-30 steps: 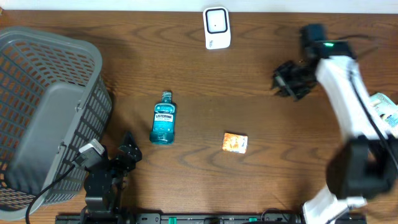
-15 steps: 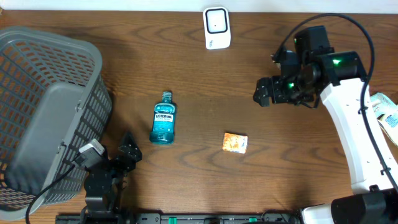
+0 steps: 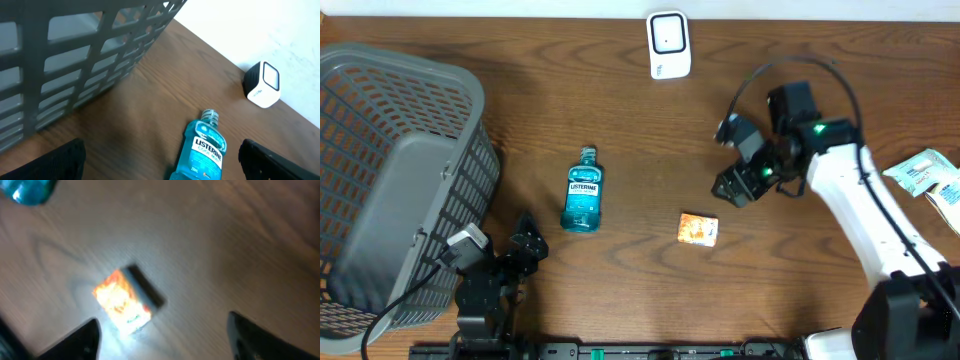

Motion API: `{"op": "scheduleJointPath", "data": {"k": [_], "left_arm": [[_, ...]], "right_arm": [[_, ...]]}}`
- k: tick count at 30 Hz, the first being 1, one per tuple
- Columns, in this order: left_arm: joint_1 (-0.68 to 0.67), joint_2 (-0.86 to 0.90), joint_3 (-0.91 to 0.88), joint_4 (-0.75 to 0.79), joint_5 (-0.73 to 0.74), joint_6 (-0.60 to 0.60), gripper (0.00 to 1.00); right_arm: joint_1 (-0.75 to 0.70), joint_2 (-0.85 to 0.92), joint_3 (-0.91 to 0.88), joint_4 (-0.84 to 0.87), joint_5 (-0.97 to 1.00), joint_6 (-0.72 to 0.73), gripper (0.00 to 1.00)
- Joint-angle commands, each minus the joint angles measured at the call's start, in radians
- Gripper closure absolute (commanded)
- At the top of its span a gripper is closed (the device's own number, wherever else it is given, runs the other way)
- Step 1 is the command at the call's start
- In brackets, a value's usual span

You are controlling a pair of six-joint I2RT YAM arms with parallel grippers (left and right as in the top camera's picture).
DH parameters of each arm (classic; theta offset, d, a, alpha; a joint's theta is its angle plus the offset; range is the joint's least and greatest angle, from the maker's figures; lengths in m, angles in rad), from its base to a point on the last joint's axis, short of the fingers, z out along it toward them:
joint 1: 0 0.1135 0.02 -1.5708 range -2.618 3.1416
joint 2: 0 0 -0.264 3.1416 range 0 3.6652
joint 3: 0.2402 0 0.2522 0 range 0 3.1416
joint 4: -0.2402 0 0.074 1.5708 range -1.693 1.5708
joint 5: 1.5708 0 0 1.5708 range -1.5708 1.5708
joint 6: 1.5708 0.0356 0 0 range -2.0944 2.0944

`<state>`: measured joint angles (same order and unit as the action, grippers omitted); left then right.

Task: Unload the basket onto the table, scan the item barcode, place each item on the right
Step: 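Lower the right gripper onto the Kleenex pack and grasp it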

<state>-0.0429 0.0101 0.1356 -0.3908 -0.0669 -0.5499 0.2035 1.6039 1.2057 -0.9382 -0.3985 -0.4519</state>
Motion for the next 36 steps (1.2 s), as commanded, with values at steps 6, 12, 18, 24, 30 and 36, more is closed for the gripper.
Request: {"op": "scheduleJointPath", "data": {"k": [6,12,18,24,30,36], "left_arm": [[0.003,-0.007,-0.009,-0.021,-0.012,-0.002,0.02],[0.003,-0.007,-0.009,-0.021,-0.013,-0.002,0.02],[0.003,-0.007,-0.009,-0.021,-0.013,-0.002,0.02],[0.003,-0.007,-0.009,-0.021,-0.012,-0.002,0.02],[0.003,-0.007,-0.009,-0.021,-0.012,-0.002,0.02],[0.003,-0.007,-0.009,-0.021,-0.012,-0.002,0.02]], "right_arm": [[0.004,0.005,-0.284,0.258,-0.046,-0.071,0.39],[0.004,0.005,-0.342,0.327,-0.119,-0.088,0.41],[0.004,0.005,-0.343,0.325,-0.192,-0.114,0.41],[0.008,0.006,-0.344,0.326,-0.211,-0.124,0.45],[0.008,0.008,-0.346,0.326,-0.214,-0.123,0.48],[0.008,0.047,-0.353,0.342,-0.213,-0.123,0.49]]}}
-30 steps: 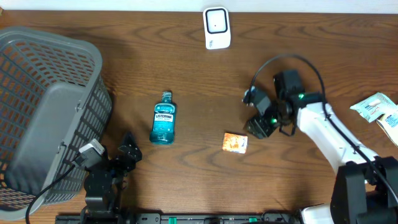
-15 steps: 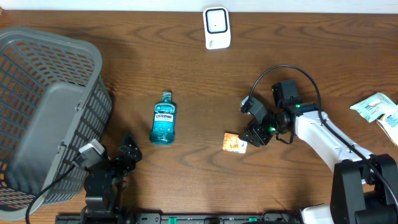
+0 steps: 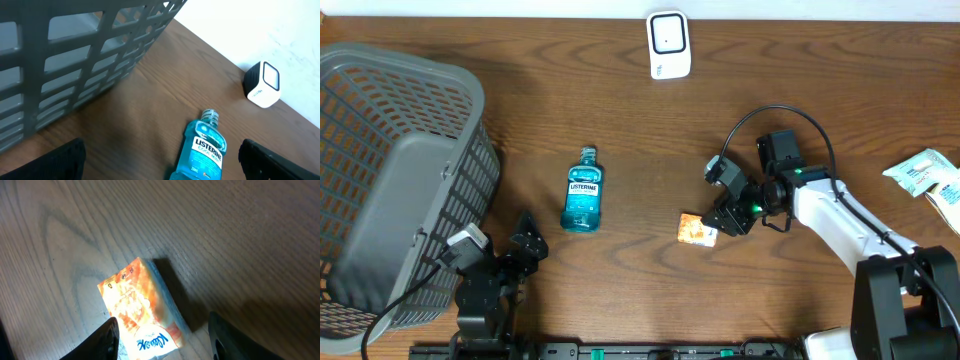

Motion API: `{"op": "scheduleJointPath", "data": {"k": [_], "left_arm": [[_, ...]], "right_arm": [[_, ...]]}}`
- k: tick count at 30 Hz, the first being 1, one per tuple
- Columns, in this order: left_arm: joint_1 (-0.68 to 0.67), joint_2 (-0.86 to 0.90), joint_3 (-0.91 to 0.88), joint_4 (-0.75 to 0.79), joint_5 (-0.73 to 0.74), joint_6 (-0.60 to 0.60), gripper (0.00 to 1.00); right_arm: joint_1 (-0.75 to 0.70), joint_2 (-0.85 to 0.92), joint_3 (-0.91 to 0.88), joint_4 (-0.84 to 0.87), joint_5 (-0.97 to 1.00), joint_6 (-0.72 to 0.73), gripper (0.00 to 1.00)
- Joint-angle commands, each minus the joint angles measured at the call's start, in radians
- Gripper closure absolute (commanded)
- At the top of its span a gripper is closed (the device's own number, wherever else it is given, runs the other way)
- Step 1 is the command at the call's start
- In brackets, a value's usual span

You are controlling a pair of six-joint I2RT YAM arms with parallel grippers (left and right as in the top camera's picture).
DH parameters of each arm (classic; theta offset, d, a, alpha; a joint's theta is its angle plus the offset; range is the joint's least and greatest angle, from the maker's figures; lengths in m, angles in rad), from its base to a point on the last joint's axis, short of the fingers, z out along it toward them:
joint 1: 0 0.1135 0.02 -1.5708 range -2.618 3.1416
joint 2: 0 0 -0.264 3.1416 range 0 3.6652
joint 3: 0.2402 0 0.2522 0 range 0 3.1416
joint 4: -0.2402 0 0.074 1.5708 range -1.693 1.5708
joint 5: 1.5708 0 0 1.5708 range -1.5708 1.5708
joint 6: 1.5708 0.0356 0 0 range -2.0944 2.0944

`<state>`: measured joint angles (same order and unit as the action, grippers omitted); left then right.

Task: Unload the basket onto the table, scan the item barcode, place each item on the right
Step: 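Lower the right gripper onto the Kleenex pack and grasp it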

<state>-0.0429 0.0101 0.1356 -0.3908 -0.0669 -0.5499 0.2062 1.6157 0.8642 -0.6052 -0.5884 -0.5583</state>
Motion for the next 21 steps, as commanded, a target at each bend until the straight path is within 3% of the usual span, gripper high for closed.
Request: {"op": "scheduleJointPath", "data": {"k": [1,4,8,10,14,21], "left_arm": [[0.003,-0.007,-0.009,-0.021,-0.013,-0.002,0.02],[0.003,-0.007,-0.009,-0.021,-0.012,-0.002,0.02],[0.003,-0.007,-0.009,-0.021,-0.012,-0.002,0.02],[0.003,-0.007,-0.009,-0.021,-0.012,-0.002,0.02],[0.003,-0.007,-0.009,-0.021,-0.012,-0.002,0.02],[0.003,-0.007,-0.009,-0.021,-0.012,-0.002,0.02]], "right_arm": [[0.005,0.048,-0.012,0.013,-0.024,-0.016,0.49],[0.005,0.116,-0.012,0.029,-0.024,-0.016,0.52],[0.005,0.193,-0.012,0.033,-0.039,-0.016,0.82],[0.005,0.217,-0.012,0.037,-0.043,-0.015,0.89],[0.005,0.221,-0.011,0.033,-0.051,-0.016,0.99],[0.003,0.219,0.046,-0.037,-0.152,0.006,0.99]]}}
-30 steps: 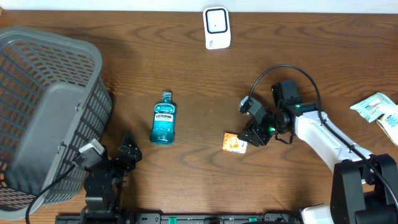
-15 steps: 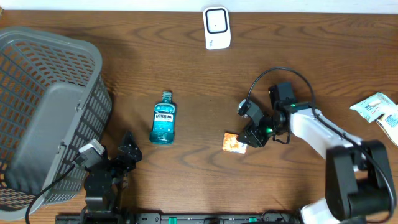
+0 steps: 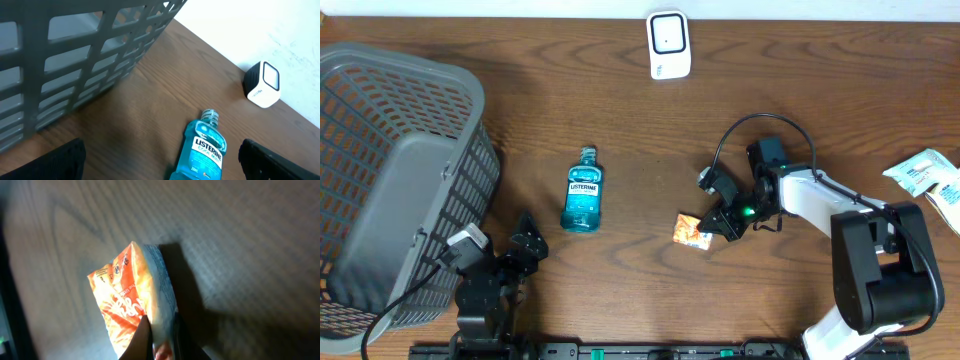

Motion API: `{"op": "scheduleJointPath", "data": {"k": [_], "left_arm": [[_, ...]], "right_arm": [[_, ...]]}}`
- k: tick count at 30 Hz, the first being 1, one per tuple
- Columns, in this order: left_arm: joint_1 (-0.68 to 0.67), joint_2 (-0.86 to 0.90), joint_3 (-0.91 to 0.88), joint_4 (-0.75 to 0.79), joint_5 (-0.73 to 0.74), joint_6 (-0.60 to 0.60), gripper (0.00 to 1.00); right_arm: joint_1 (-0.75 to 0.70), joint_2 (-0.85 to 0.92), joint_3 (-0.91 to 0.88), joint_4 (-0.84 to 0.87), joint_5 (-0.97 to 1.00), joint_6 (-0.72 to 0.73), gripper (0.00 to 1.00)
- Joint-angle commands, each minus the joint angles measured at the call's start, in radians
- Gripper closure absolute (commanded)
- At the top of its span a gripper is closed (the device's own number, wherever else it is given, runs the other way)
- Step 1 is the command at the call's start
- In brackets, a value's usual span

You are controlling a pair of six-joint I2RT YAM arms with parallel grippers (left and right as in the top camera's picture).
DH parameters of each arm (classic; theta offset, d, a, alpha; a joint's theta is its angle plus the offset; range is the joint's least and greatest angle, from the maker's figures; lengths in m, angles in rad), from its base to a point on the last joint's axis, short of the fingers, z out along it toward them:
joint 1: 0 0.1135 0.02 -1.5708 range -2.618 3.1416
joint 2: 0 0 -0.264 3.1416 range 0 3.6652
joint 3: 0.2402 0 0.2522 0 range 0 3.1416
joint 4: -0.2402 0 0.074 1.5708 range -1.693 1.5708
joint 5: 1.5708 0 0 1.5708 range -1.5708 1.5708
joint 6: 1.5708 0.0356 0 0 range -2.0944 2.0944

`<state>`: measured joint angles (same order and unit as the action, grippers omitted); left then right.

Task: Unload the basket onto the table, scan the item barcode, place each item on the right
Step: 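Lower the right gripper onto the Kleenex pack and grasp it, then lift the Kleenex pack and turn it in the right gripper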

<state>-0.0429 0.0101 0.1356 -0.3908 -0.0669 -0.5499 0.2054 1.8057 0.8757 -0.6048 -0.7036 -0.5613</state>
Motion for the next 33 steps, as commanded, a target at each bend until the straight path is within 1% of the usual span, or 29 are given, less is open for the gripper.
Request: {"op": "scheduleJointPath", "data": {"k": [1,4,8,13,15,18,20,26,30,33], "left_arm": [[0.003,-0.007,-0.009,-0.021,-0.013,-0.002,0.02],[0.003,-0.007,-0.009,-0.021,-0.013,-0.002,0.02],[0.003,-0.007,-0.009,-0.021,-0.012,-0.002,0.02],[0.003,-0.007,-0.009,-0.021,-0.012,-0.002,0.02],[0.003,-0.007,-0.009,-0.021,-0.012,-0.002,0.02],[0.003,-0.007,-0.009,-0.021,-0.012,-0.002,0.02],[0.003,-0.007,-0.009,-0.021,-0.012,-0.002,0.02],[0.003,-0.007,-0.009,-0.021,-0.013,-0.002,0.02],[0.003,-0.007,-0.009,-0.021,-0.013,-0.002,0.02],[0.003,-0.007,-0.009,-0.021,-0.013,-0.002,0.02]], "right_arm": [[0.003,0.029,0.055,-0.055,-0.074,0.033,0.99],[-0.008,0.029,0.130,-0.116,-0.202,0.167,0.99],[-0.045,0.029,0.226,-0.248,-0.342,0.404,0.98],[-0.089,0.029,0.251,-0.472,-0.489,0.705,0.99],[-0.097,0.029,0.250,-0.560,-0.492,0.771,0.99],[-0.098,0.029,0.250,-0.662,-0.505,0.784,0.99],[-0.098,0.029,0.250,-0.689,-0.531,0.741,0.99],[-0.098,0.029,0.250,-0.739,-0.721,0.394,0.99],[-0.100,0.029,0.250,-0.755,-0.747,0.161,0.99],[-0.098,0.029,0.250,-0.750,-0.747,-0.045,0.99]]}}
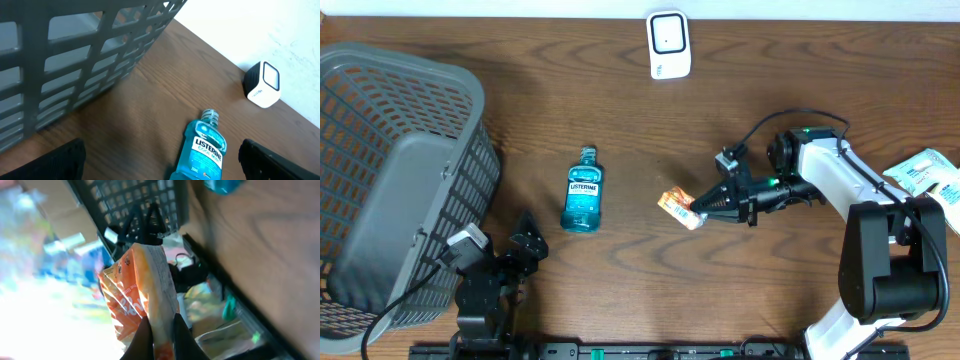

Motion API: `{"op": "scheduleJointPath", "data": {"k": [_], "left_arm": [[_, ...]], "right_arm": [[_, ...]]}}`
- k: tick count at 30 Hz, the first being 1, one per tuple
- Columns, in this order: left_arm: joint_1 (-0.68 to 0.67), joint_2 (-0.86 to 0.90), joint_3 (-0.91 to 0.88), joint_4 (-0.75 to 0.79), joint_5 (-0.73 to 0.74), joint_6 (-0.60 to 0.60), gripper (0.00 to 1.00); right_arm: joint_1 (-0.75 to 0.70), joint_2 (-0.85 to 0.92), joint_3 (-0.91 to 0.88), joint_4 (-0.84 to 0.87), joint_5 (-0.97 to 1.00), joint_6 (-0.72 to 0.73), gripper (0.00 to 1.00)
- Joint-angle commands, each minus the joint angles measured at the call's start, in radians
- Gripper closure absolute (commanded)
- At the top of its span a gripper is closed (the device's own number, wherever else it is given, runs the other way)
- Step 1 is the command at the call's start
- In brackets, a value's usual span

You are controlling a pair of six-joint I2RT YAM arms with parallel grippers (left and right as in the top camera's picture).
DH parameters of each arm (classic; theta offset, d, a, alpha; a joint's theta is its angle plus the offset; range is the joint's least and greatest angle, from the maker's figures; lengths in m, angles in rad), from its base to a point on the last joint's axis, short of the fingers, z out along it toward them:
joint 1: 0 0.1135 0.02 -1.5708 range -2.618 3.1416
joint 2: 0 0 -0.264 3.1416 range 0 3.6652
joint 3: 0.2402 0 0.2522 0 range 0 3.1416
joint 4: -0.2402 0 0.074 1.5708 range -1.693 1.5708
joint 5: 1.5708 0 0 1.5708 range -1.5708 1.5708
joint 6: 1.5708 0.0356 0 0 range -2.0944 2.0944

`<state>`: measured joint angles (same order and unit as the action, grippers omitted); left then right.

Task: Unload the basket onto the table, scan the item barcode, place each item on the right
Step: 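Lift the Kleenex pack and turn it in the right gripper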

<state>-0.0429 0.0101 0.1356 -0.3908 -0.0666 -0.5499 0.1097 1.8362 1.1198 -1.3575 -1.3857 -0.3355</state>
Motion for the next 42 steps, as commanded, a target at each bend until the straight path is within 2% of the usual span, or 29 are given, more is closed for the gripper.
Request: {"op": "scheduleJointPath", "data": {"k": [1,6,18,35,42], "left_arm": [[0.003,-0.007,-0.009,-0.021,-0.013,-0.002,0.02],[0.003,-0.007,-0.009,-0.021,-0.013,-0.002,0.02],[0.003,-0.007,-0.009,-0.021,-0.013,-0.002,0.02],[0.003,-0.007,-0.009,-0.021,-0.013,-0.002,0.02],[0.003,-0.007,-0.009,-0.021,-0.013,-0.002,0.02]], "right_arm": [[0.004,-0.002,0.005,0.003,-0.069,-0.325,0.99],[0.056,-0.002,0.005,0.005,-0.142,-0.441,0.99],[0.107,-0.002,0.005,-0.026,-0.157,-0.440,0.99],[0.111,-0.002,0.005,-0.016,-0.046,-0.448,0.98],[0.158,-0.002,0.005,0.031,0.033,-0.450,0.98]]}}
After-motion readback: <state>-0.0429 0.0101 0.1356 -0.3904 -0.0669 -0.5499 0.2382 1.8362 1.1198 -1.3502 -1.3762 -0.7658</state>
